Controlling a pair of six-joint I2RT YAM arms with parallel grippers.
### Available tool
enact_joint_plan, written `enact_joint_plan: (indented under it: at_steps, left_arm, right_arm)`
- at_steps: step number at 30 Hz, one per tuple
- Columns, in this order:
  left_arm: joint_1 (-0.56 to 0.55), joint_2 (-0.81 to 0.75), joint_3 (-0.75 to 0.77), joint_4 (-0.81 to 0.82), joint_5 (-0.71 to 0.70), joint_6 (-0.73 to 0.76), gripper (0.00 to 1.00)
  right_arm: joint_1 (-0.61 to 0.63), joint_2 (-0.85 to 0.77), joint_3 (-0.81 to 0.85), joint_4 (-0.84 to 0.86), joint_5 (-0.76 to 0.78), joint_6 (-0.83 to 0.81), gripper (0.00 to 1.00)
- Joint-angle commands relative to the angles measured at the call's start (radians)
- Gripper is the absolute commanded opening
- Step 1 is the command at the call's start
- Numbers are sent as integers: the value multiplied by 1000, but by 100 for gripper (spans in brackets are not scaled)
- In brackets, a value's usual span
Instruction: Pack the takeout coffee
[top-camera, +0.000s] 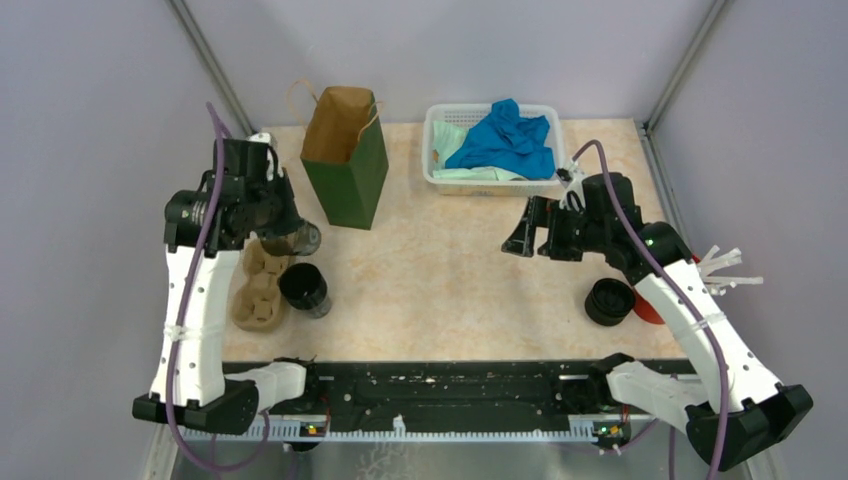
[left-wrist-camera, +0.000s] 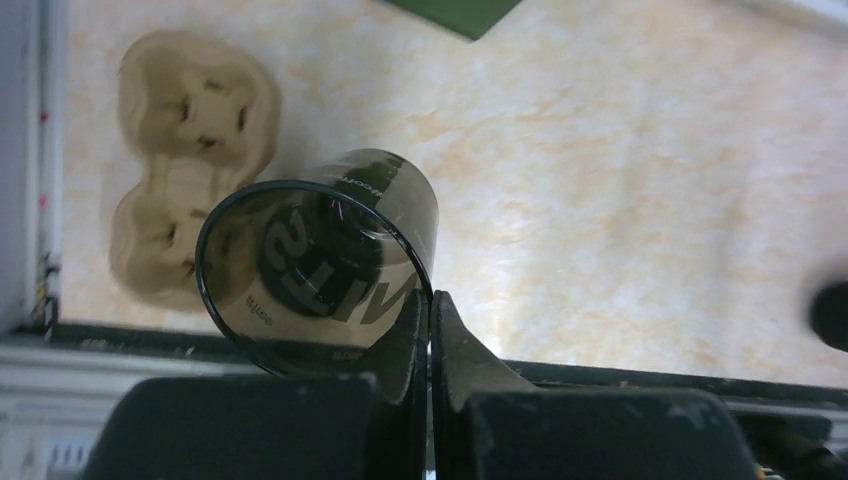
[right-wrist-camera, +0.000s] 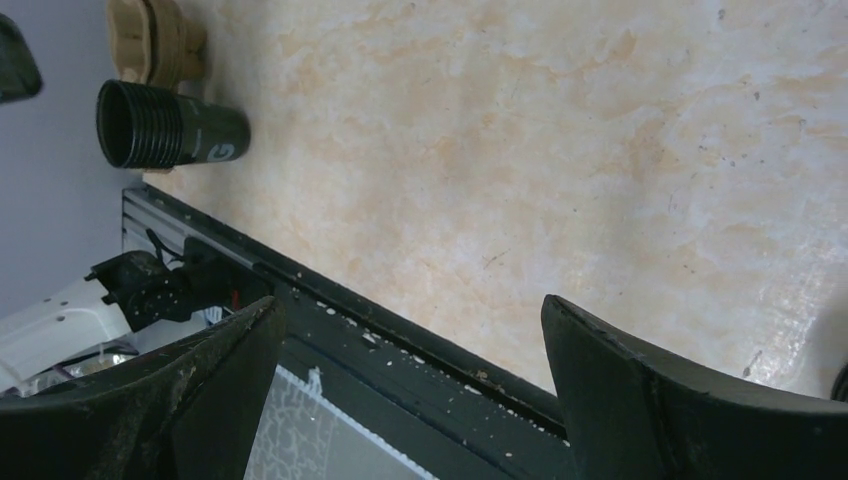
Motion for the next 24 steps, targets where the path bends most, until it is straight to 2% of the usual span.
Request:
enact_joint_plan:
  at_steps: [1,2,7,9,15,20,24]
  left_arm:
    - [-67,-25,63,132,187,64,0]
    - [-131,-21,43,162,163,46,0]
    - [-580,110,-8,230,-164,-104,0]
    - [-684,185,-10,273,-252,-112,0]
    - [-776,475,-9,400,-276,-62,0]
    - [-776,685,66,421,-281,-43,0]
    - [-778,772,87,448,-264,-26,0]
  right_arm:
    - [9,-3,68,-39,55,-50,99]
    - [10,-5,72,-49,70,-58,99]
    - [10,-9,109,-105,169,-75,99]
    - [10,-15,131,-142,227,-72,99]
    - [9,-37,148,-269,443,-33,99]
    - [8,-30,123,-346,507,34,98]
    - [8,-12,92,-384,517,74,90]
